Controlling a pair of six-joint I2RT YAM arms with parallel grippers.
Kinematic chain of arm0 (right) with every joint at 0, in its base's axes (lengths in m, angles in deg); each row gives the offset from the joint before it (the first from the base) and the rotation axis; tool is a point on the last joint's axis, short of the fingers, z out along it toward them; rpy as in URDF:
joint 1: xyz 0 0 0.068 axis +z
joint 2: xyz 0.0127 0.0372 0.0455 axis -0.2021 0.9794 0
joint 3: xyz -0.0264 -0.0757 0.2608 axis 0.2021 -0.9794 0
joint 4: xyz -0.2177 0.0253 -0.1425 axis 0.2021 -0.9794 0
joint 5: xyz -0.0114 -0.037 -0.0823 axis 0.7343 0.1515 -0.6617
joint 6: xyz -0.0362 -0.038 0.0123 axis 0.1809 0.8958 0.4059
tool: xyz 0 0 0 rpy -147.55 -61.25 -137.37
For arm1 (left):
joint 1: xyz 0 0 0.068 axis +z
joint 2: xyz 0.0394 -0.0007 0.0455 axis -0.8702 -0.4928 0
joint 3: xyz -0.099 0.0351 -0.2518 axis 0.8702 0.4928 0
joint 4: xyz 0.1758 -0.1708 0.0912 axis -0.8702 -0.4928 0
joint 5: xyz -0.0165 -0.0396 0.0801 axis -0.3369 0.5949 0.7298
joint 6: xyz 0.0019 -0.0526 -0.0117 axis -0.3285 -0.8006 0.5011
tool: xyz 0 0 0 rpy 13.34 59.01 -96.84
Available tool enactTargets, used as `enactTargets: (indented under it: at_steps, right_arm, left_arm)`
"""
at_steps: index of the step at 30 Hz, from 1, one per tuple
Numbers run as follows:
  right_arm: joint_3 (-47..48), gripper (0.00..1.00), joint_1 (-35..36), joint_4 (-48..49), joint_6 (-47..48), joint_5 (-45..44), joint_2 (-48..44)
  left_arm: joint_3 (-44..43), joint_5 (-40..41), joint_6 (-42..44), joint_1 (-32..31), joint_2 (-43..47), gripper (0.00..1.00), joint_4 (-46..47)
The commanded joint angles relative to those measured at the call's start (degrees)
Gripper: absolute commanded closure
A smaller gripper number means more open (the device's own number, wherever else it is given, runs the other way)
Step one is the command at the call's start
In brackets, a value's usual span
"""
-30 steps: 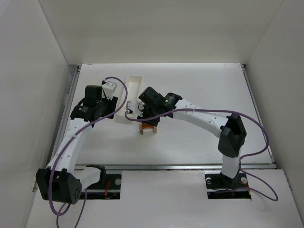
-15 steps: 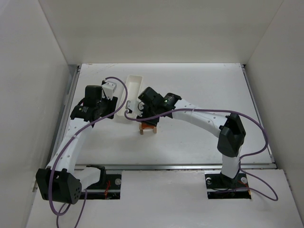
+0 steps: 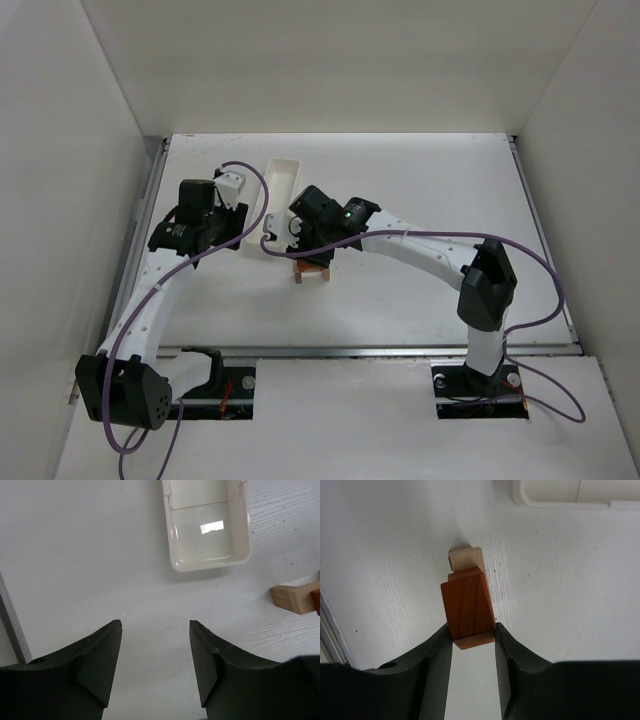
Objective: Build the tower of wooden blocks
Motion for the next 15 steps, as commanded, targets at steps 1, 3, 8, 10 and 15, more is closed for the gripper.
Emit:
enactTargets:
  at_steps: [1,3,8,10,15]
  right_arm:
    - [0.1,1.0,0.5,1.8,-0.7,-0.4,0.0]
    - [0.1,1.0,0.5,1.8,-0.7,-0.4,0.0]
    - [0.1,1.0,0.5,1.8,-0.7,-1.1,0.0]
    - [-0.5,1.0,0.5,1.8,-0.7,-1.1,0.0]
    - [-0.5,1.0,0.5,1.2,-0.7,-1.6,0.0]
  left_arm:
    - [0.4,-0.9,-0.3,0.4,1.6,0.46,1.9]
    - [0.4,-0.9,-0.3,0.4,1.6,0.46,1.9]
    - [0.4,-0.9,-0.3,0.4,1.6,0.46,1.9]
    - [0.4,-0.9,-0.3,0.4,1.6,0.46,1.9]
    - [0.4,-1.4,-0.3,0.4,1.6,0.46,1.9]
